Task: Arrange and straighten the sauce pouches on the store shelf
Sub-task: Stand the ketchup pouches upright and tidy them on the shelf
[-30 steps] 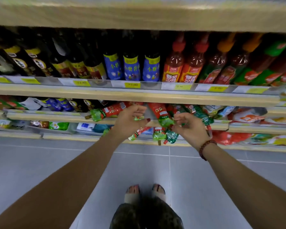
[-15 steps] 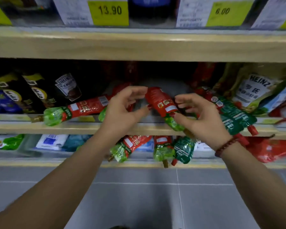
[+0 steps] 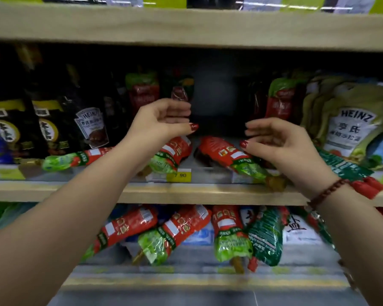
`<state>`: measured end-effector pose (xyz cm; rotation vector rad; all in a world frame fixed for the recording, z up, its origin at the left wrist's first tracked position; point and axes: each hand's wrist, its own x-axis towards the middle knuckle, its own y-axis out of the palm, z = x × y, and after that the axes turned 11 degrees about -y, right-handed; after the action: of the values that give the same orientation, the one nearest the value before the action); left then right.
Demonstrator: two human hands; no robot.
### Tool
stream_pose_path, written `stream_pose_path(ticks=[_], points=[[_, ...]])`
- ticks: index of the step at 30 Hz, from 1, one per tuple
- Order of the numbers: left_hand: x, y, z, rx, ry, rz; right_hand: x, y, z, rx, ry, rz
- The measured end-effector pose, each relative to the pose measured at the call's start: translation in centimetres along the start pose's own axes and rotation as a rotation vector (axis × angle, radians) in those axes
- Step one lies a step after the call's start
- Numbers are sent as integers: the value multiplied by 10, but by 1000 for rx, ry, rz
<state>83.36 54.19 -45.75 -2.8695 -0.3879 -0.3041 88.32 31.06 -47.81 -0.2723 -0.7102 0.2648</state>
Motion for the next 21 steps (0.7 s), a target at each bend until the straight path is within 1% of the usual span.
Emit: stream_pose_path(ticks=[6,11,17,21], points=[[0,-28,-4,-15,15,-68,25,9,5,-68,-31,83],[9,-39,-1,-13,-15,-97,40,11,2,-25,-2,22],[29,-41,7,29,-39,-99,62,18,-7,-6,36,17],[49,-41,12,68,-82,-118,86,36,-13,-32,63,45]])
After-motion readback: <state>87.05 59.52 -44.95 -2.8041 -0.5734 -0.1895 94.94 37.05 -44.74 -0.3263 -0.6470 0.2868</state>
